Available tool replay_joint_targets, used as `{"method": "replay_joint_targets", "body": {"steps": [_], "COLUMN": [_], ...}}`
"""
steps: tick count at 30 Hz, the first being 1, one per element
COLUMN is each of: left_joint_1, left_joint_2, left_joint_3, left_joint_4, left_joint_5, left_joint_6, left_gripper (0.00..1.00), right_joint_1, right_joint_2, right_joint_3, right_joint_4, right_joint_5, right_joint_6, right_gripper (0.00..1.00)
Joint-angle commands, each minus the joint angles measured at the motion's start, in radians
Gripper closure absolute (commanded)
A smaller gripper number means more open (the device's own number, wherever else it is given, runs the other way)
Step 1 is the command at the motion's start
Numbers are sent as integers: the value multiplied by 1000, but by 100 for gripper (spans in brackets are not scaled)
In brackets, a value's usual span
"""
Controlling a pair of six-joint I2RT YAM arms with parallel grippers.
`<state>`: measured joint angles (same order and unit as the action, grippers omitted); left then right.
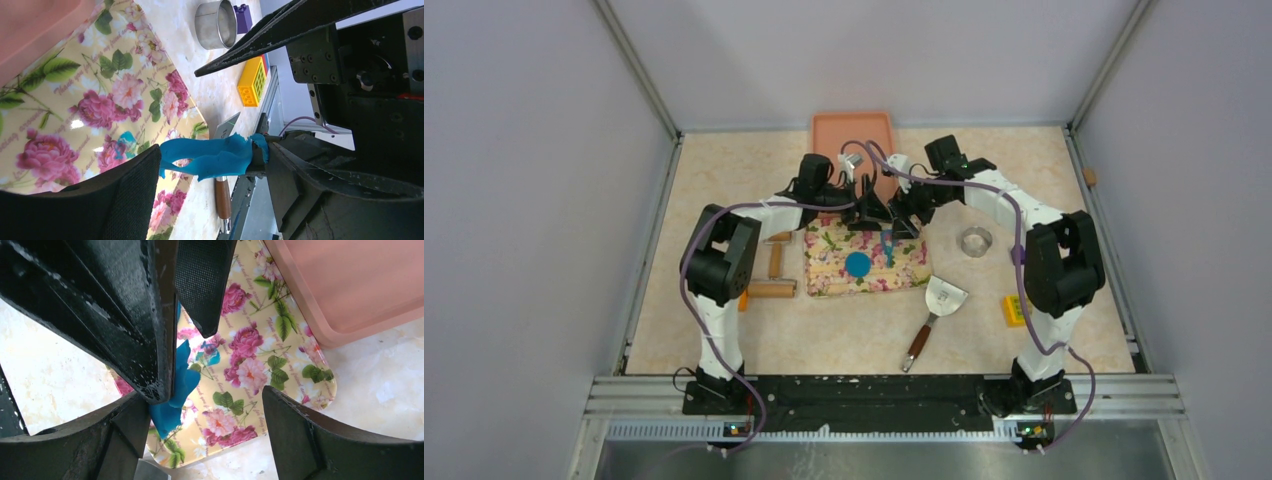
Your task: Roll out the dumpling wrappers from the dough
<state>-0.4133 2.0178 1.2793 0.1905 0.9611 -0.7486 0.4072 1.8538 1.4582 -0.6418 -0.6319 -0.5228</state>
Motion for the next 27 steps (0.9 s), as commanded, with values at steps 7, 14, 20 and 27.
{"method": "replay_joint_targets", "body": {"steps": [7,14,20,27], "left_joint_1": [-15,-14,-14,13], "left_joint_2": [32,40,57,20], "left_joint_3": [48,48,60,102], "left_joint_4": [-53,-111,-150,-167], "left_joint_5": [-31,-56,-81,-37], "left_joint_6": [74,129,184,222], "left_gripper": [23,23,23,23], "right_joint_1": [-10,-20,-21,-64], "right_joint_2": [-62,-77,-105,-160], "right_joint_3": [32,50,62,55], "right_joint_4": [56,55,33,8], "right_joint_5": [-29,-27,-32,-84], "right_joint_6": [34,41,45,127], "right_gripper": [20,20,20,21]}}
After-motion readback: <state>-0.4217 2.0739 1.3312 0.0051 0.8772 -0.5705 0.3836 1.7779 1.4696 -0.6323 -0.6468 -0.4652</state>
